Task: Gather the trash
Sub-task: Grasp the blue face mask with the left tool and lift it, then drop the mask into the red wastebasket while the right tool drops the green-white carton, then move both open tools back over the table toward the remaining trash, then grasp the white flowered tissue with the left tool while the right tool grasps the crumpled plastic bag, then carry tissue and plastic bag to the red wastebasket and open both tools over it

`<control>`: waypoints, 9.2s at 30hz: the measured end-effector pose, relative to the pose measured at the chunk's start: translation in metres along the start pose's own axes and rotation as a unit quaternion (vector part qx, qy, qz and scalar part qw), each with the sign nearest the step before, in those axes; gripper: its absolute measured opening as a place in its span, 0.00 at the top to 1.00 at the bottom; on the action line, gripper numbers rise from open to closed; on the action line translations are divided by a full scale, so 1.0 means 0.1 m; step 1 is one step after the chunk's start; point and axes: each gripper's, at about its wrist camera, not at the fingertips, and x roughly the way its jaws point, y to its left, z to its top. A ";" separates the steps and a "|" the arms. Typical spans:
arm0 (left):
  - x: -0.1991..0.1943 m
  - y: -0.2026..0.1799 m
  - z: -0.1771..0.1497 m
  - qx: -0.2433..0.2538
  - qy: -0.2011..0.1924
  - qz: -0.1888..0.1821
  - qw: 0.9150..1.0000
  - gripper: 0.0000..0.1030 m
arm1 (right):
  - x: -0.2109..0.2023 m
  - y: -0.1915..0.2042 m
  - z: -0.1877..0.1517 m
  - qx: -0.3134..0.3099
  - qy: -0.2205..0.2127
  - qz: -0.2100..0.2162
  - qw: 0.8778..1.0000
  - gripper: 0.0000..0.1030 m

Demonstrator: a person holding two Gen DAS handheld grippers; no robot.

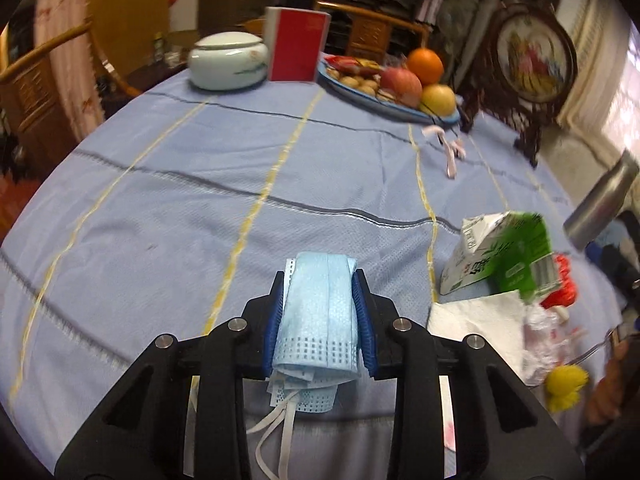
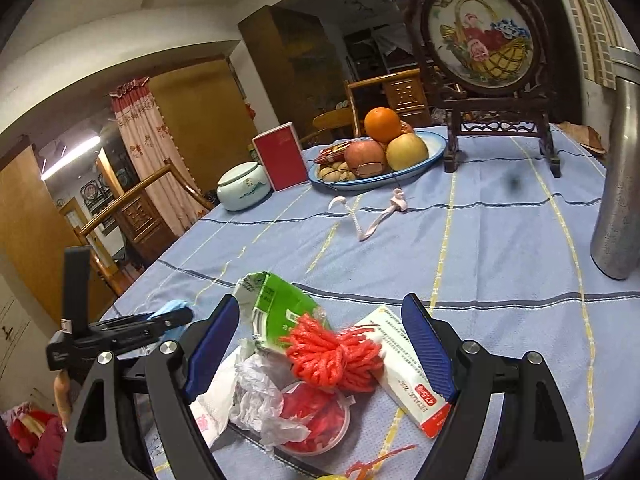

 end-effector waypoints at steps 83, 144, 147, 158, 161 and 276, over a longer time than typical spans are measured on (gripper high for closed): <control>-2.95 3.78 -3.94 -0.438 -0.046 0.335 0.833 0.13 | 0.98 5.52 -3.00 -0.239 0.394 0.365 0.809 0.88; -2.66 0.75 -2.28 -0.109 -0.134 0.299 0.938 0.07 | -0.71 2.38 -1.14 -0.132 0.089 0.253 0.954 0.18; -2.57 0.67 -2.22 -0.100 -0.132 0.291 0.942 0.07 | -0.74 2.23 -1.11 -0.125 0.083 0.239 0.959 0.18; -2.08 0.36 -1.84 -0.056 -0.113 0.252 0.960 0.07 | -0.69 1.49 -0.87 -0.100 0.064 0.154 0.981 0.17; -1.86 0.23 -1.68 -0.038 -0.102 0.233 0.966 0.07 | -0.65 1.28 -0.81 -0.094 0.062 0.124 0.986 0.16; -0.91 -0.50 -0.53 0.018 -0.038 0.004 0.999 0.73 | -0.30 -0.04 -0.06 -0.021 0.027 0.015 0.999 0.91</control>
